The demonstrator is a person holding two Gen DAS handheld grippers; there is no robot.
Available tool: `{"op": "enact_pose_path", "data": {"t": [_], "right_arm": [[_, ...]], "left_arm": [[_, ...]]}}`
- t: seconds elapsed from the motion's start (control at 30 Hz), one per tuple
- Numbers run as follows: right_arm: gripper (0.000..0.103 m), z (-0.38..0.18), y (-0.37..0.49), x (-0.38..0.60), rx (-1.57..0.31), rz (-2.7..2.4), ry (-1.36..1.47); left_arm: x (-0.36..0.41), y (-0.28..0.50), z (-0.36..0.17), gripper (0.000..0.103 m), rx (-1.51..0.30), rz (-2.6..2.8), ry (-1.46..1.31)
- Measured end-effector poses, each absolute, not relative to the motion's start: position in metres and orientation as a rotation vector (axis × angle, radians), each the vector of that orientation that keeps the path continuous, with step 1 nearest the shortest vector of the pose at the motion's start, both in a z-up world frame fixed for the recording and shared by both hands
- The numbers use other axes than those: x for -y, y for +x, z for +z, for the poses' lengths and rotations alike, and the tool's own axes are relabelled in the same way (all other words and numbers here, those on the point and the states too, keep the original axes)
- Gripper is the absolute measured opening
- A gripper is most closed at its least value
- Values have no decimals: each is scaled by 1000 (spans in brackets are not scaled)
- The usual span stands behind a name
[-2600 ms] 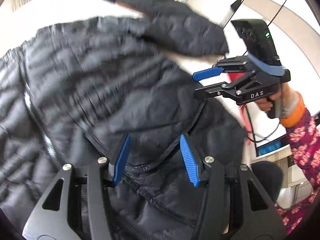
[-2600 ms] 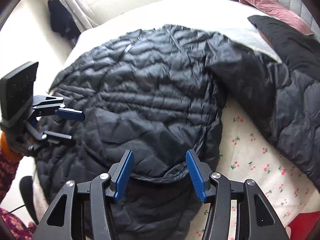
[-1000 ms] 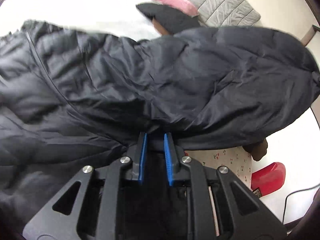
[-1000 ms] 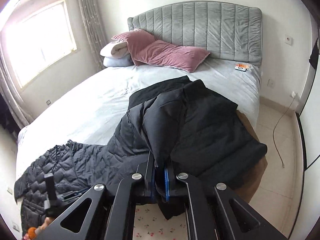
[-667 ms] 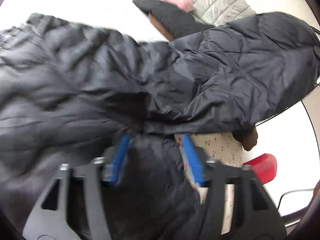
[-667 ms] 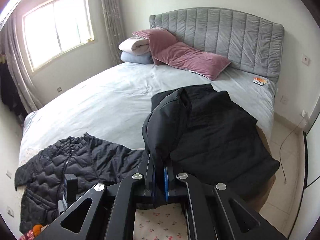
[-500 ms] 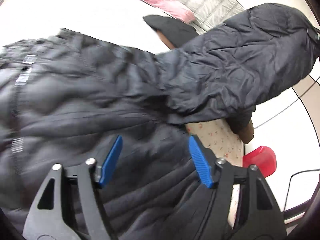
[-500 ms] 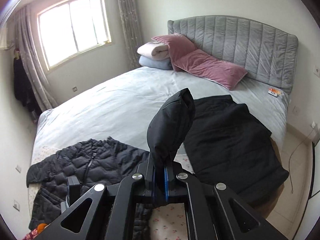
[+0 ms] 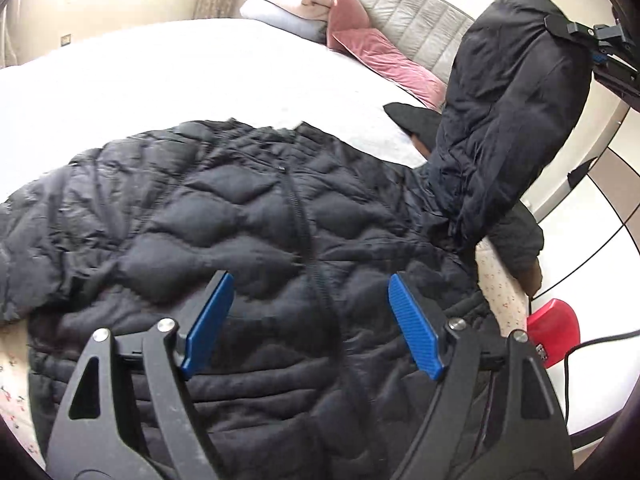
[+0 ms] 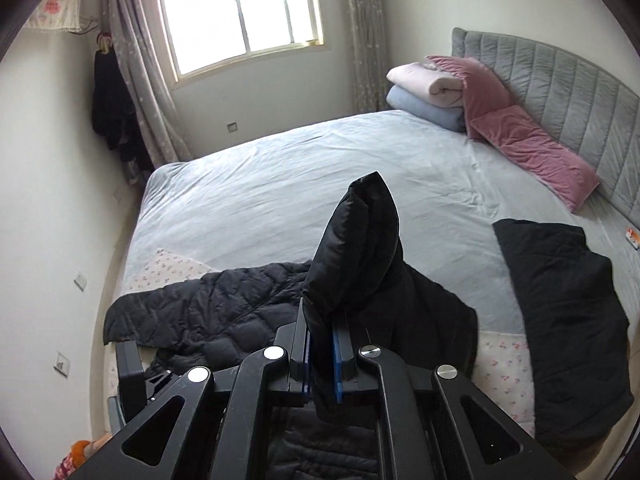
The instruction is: Fold large clothes
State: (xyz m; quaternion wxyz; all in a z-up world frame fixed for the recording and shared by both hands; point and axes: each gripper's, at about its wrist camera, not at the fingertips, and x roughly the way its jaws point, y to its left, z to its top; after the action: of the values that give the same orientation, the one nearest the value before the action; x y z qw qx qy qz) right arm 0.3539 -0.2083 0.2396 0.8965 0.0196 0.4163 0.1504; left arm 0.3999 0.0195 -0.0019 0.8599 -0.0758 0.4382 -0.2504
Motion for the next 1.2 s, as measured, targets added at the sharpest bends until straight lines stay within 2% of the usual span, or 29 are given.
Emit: {"op": "enact_pose_path", "data": {"t": [0.1,0.13,0.17,0.37,0.53,0.6,0.67,0.73,0.77,0.8,0.83,0.87,0.93,1.0,1.1,1.2], "right_arm": [[35,231,353,182,-870,397,38],[50,232,349,180,-857,399,18],[59,233,347,182,-844,389,-3],[60,200,356,259,-880,296,36],[60,130,372,360,-950,156,170],[60,92,378,399,-979,102,252],[60,50,383,436,-1004,57,369],[60,5,387,467,-1018,47,533],[58,-10,386,471,-1021,53,590],[55,-25,387,475,-1017,59,637],[45,-39,386,476,-1011,56,654],[42,-49,385,473,-1014,47,642],[42,-57,383,461,-1021,25,576],[43,-51,377,447,-994,-22,487],[43,-17,358,418,-877,-55,314],[43,4,340,390,-810,5,256]], "left_arm": [[-40,409,-9,80,-923,-507,-180],[-45,411,-10,80,-927,-504,-188],[-48,414,-14,80,-931,-500,-195],[-35,435,-38,80,-973,-503,-210],[2,468,-69,79,-1059,-402,-119],[10,481,-81,67,-1084,-356,-107],[14,490,-89,34,-1080,-349,-128],[17,492,-88,14,-1043,-352,-135],[19,489,-81,11,-990,-339,-122],[20,485,-72,11,-910,-330,-107],[22,484,-67,11,-860,-305,-82],[24,485,-65,17,-840,-258,-48],[27,493,-69,29,-852,-162,27],[23,494,-67,30,-861,-99,52],[17,472,-50,33,-764,-179,7],[23,454,-48,38,-728,-298,6]]}}
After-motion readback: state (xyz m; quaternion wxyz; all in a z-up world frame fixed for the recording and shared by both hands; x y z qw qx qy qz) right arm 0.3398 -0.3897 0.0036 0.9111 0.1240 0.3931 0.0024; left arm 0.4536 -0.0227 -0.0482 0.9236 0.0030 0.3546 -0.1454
